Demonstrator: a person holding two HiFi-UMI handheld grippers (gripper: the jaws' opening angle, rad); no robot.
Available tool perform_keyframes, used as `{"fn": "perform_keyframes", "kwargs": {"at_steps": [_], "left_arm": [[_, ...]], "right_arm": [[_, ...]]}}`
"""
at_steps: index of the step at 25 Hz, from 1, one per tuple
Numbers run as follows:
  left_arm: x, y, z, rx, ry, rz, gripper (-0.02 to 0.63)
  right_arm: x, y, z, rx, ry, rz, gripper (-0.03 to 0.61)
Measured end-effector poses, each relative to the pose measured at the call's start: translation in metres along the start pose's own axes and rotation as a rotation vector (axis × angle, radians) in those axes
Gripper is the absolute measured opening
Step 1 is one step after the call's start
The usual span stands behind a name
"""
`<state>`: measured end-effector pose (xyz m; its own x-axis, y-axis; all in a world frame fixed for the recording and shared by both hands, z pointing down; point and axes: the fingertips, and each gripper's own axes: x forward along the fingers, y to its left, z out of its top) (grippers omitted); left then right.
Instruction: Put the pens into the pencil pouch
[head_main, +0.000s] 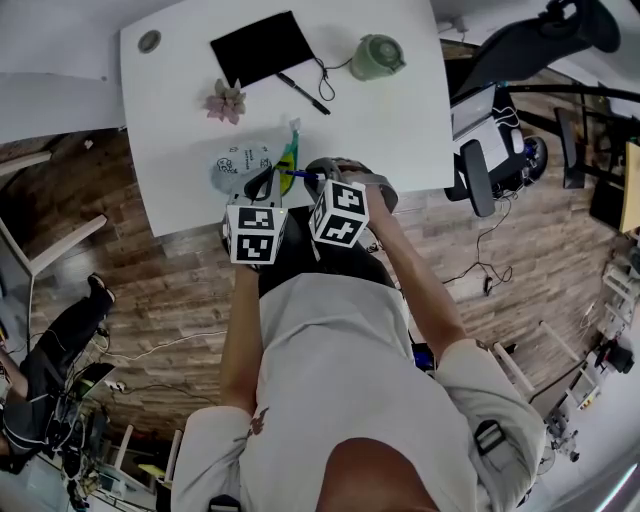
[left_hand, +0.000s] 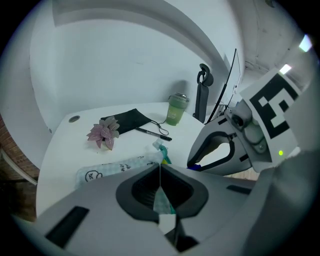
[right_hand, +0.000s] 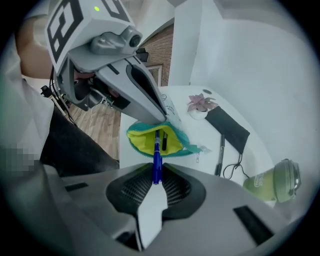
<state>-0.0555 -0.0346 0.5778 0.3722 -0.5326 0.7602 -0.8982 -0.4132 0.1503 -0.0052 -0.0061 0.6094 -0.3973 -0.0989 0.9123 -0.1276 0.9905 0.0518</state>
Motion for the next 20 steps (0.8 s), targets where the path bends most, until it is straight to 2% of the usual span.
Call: {"fn": "perform_keyframes", "kwargs": {"at_steps": [20], "left_arm": [[-0.012,0.009,0.012,-0.177,-0.099,-0.109,0.003]], "right_arm": [[0.024,-0.005,0.047,-0.045,-0.135,0.008,0.058]]}}
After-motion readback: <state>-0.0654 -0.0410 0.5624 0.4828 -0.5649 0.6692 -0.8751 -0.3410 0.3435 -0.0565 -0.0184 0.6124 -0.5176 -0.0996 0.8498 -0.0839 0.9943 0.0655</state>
